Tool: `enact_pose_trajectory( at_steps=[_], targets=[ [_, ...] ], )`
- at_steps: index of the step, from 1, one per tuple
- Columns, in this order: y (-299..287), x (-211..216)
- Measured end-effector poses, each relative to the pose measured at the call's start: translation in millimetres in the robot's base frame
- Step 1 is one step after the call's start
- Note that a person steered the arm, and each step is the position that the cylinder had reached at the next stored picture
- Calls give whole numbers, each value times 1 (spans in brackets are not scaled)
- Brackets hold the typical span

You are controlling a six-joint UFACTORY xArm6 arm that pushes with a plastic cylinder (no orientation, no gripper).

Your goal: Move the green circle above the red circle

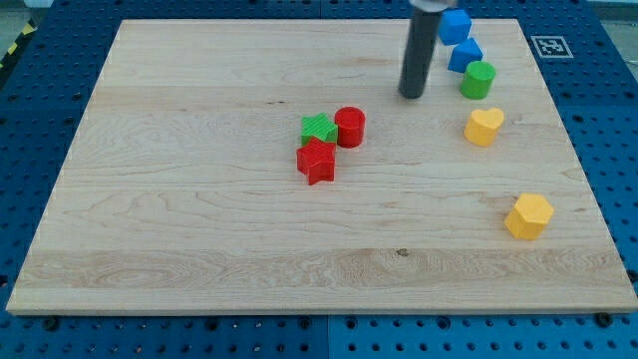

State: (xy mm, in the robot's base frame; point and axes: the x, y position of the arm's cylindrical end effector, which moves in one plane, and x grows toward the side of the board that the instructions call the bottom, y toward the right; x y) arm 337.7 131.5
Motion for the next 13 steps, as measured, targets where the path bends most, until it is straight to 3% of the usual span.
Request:
enact_pose_trajectory(
  at_steps=[2,6,8,11,13],
  targets=[
    [14,29],
    [133,18],
    [125,-4],
    [16,-7],
    [8,-43]
  ],
)
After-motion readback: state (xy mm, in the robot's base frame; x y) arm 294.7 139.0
